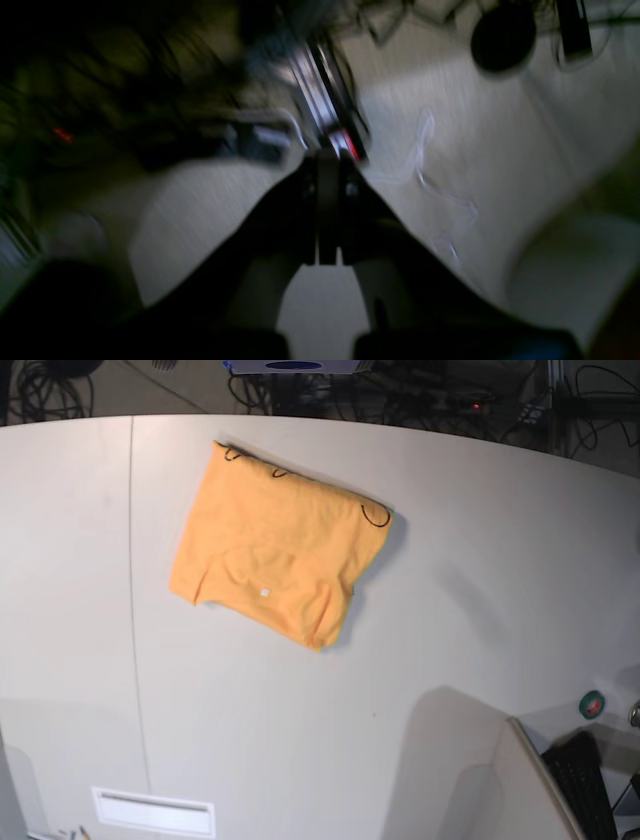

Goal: Layout the t-shirt on the table in an organized manner, then fold the t-shirt properly

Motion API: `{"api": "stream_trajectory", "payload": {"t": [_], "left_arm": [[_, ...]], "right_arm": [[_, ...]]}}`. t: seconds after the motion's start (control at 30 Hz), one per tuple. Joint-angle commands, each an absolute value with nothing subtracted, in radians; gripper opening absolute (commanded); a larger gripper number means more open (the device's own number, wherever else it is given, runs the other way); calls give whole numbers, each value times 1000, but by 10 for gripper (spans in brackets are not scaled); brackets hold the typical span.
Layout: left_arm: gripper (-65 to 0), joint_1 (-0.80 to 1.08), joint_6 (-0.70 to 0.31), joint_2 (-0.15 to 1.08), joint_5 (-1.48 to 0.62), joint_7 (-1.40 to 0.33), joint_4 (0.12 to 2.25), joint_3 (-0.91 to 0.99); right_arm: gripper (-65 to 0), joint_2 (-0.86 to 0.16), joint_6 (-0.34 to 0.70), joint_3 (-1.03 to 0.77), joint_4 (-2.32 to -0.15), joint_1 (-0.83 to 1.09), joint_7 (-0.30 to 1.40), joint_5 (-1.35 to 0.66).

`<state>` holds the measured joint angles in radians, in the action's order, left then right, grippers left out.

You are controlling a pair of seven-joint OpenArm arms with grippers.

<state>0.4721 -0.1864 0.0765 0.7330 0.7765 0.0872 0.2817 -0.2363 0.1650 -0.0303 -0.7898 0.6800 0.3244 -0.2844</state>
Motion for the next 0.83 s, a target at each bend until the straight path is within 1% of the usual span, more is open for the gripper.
{"api": "stream_trajectory", "payload": {"t": [0.0,0.1,0.17,0.2,0.27,0.33,0.5,0.63,0.8], "left_arm": [[-650,463,-188,84,733,760,79,282],[-650,401,-188,82,733,645,67,282],[-650,367,-188,77,730,570,67,282],[-650,355,-188,76,730,535,67,282],[-650,334,-188,76,728,492,67,283],[-650,323,-188,76,727,481,67,289],[-650,300,-186,76,727,483,70,286],[-650,268,-186,73,733,483,67,283],[-650,262,-186,53,728,476,67,286]], "right_arm": [[-650,-228,163,-4,-707,668,266,-286],[-650,-174,163,31,-433,550,31,-286],[-650,-143,163,28,-254,470,-96,-286],[-650,-128,162,28,-179,437,-153,-286],[-650,-94,162,30,-94,390,-242,-286],[-650,-74,162,33,-90,384,-282,-286],[-650,-62,160,36,-163,383,-282,-285],[-650,-84,160,38,-217,375,-283,-283],[-650,-117,160,38,-226,346,-283,-282]]}}
